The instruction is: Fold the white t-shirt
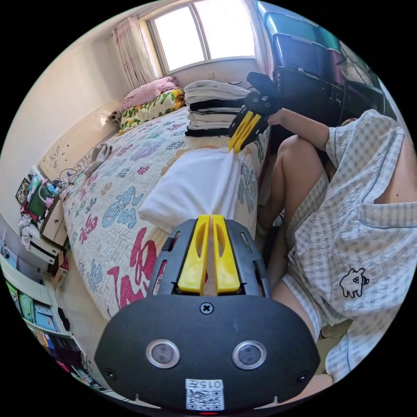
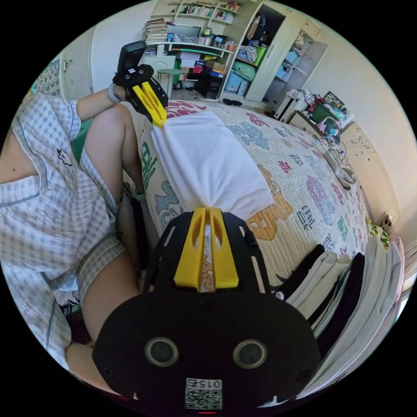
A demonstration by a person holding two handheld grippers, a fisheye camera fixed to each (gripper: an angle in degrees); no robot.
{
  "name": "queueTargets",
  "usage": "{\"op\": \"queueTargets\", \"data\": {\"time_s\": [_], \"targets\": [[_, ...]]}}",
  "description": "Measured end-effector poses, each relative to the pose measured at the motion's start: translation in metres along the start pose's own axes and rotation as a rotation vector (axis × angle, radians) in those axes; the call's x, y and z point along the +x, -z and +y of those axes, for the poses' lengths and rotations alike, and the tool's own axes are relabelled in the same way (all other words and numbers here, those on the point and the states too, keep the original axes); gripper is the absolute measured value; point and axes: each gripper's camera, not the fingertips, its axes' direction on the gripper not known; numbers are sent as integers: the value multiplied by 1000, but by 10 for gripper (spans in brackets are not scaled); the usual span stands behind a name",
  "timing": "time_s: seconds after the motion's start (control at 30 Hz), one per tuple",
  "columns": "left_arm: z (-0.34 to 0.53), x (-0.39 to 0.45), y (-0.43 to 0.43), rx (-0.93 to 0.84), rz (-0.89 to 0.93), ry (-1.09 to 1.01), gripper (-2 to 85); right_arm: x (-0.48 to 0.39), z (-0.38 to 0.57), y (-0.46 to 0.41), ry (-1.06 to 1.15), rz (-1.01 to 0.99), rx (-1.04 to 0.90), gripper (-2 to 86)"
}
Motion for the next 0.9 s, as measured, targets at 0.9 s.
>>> {"op": "queueTargets", "data": {"time_s": [0.9], "targets": [[98, -211, -40, 291, 391, 669, 84, 147, 91, 45, -617, -389, 328, 87]]}}
